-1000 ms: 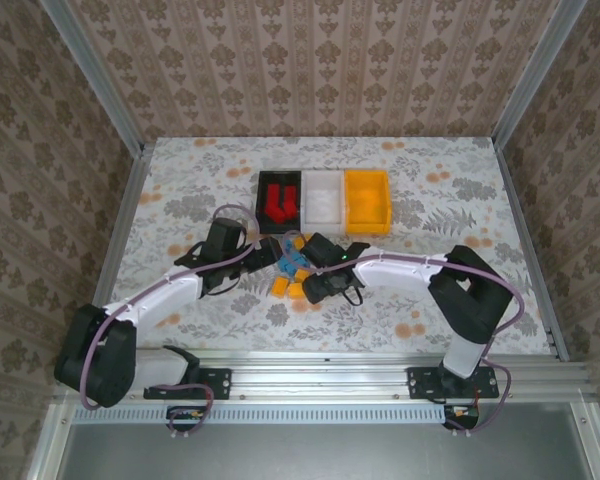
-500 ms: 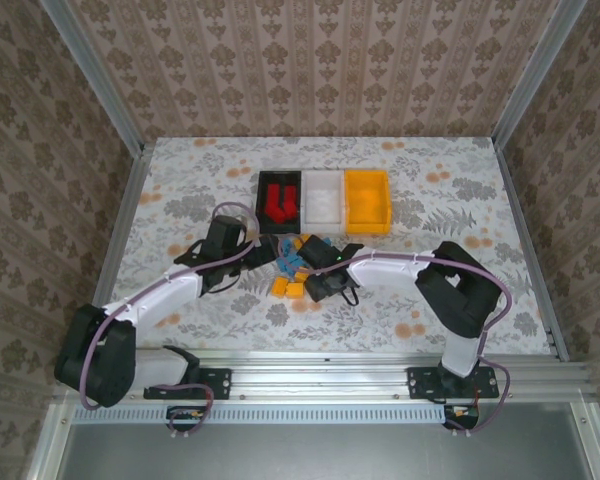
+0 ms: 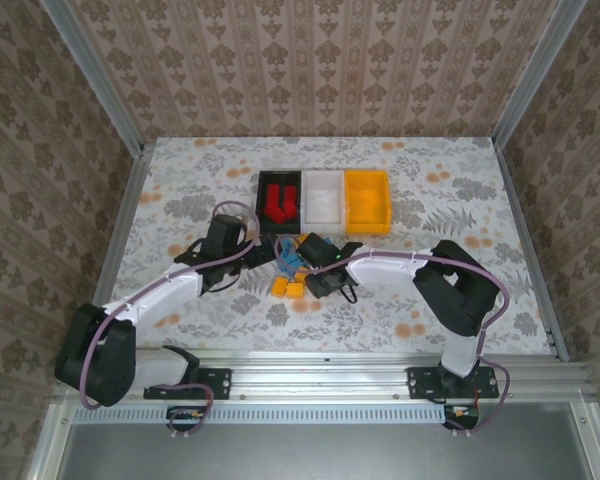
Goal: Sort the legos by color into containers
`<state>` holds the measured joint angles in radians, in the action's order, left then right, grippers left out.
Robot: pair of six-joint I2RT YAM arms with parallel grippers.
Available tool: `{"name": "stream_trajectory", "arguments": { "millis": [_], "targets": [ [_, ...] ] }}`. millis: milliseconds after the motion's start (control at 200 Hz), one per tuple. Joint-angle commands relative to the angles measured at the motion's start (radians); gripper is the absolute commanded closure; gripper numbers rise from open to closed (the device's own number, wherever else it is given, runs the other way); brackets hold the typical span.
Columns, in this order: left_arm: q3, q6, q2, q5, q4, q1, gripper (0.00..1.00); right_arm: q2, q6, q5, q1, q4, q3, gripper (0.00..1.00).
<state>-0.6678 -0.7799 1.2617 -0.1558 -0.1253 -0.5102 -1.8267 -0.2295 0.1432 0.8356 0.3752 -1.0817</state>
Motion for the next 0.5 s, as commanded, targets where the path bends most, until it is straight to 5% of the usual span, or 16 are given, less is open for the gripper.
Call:
{"name": "stream_trajectory", "arguments": {
  "millis": [0, 175, 495],
  "targets": [
    [-0.027, 0.03, -0.005, 0.018, -0.013, -0.004, 0.02, 0.015, 0.007, 0.064, -0.014, -0.02, 0.015, 0.61],
    [-0.031, 0.028, -0.005, 0.016, -0.014, -0.004, 0.02, 0.096, 0.007, 0.128, -0.037, -0.01, 0.0, 0.63],
    [-0.061, 0.04, -0.04, 0.004, -0.059, -0.004, 0.02, 0.103, 0.023, 0.152, -0.259, 0.031, -0.213, 0.65]
  ]
}}
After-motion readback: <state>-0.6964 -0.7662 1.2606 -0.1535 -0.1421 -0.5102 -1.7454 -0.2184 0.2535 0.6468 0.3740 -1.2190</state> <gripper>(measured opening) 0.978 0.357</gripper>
